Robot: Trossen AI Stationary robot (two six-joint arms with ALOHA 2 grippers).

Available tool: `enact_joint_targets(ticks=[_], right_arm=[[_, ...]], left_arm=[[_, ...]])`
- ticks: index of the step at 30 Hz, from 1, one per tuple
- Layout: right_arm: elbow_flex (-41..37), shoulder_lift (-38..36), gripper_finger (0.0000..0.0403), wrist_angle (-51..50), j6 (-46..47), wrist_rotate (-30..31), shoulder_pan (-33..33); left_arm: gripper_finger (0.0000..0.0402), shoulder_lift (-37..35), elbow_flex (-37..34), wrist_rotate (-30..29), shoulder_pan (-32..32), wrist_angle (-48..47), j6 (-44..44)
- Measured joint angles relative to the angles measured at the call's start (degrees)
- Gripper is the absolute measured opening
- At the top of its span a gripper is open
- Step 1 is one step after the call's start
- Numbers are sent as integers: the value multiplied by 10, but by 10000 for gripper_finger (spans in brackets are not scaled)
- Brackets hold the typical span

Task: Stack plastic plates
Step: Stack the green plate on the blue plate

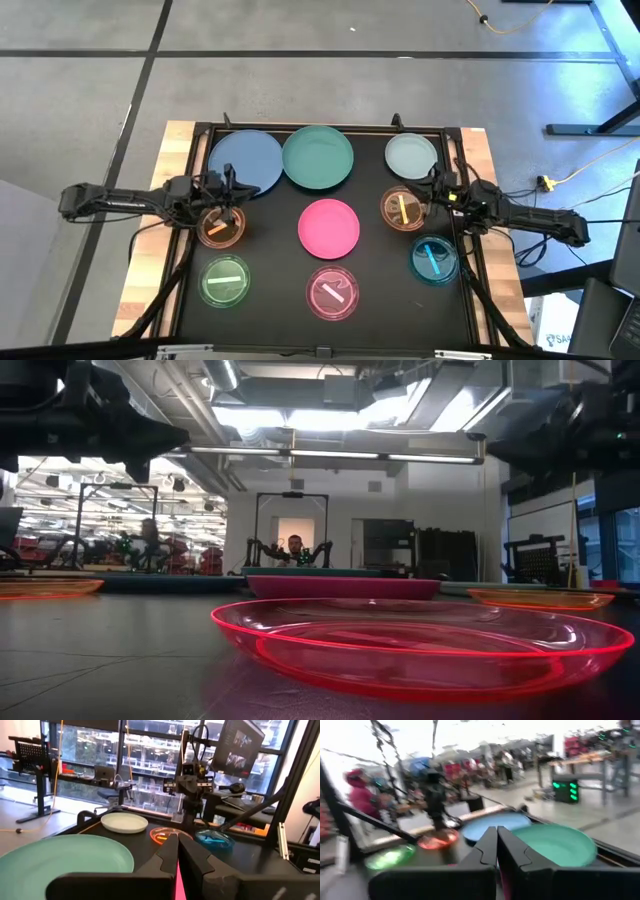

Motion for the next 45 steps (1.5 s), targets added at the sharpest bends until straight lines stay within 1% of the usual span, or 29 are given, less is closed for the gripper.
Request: enact_joint_targets(ticks=[2, 4, 7, 11, 14, 17, 21, 24, 27, 29, 33, 36, 38, 41, 43, 45], right_arm=[[0, 22, 3, 10, -9, 16, 0], [0, 55, 3, 44, -13, 12, 0], [1, 112, 3, 77, -14, 0, 0], [32, 194, 3, 97, -9, -30, 0], [62, 255, 3, 97, -4, -56, 0], [89, 311, 3, 96, 22, -65, 1], [120, 389, 6, 95, 45, -65, 0], [149, 450, 31, 96, 54, -69, 1], [182, 509, 77, 96, 54, -69, 1], [206, 548, 112, 96, 53, -64, 0], [237, 601, 170, 95, 15, -69, 0], [247, 626, 196, 95, -26, -69, 0], [248, 636, 206, 95, -45, -64, 0], [248, 647, 210, 92, -67, -63, 0], [248, 652, 209, 90, -72, -63, 0], [248, 657, 206, 90, -77, -64, 0]], left_arm=[[6, 28, 0, -2, 0, 26, 9], [6, 54, 0, -2, 0, 57, 24], [6, 88, 0, -4, 0, 97, 43], [6, 112, 0, -26, 0, 144, 49], [8, 122, 0, -36, 0, 147, 50], [22, 134, 0, -57, 0, 146, 49], [61, 154, 2, -60, 0, 145, 32], [97, 175, 10, -51, -3, 143, 10], [129, 204, 24, -46, -13, 145, -1], [144, 226, 29, -49, -20, 142, -6], [154, 273, 51, -57, -24, 111, -6], [155, 315, 83, -65, -22, 69, -2], [155, 347, 114, -66, -17, 40, 10], [155, 396, 175, -61, -2, -26, 33], [155, 428, 219, -60, 9, -96, 42], [155, 457, 264, -60, 21, -189, 38]])
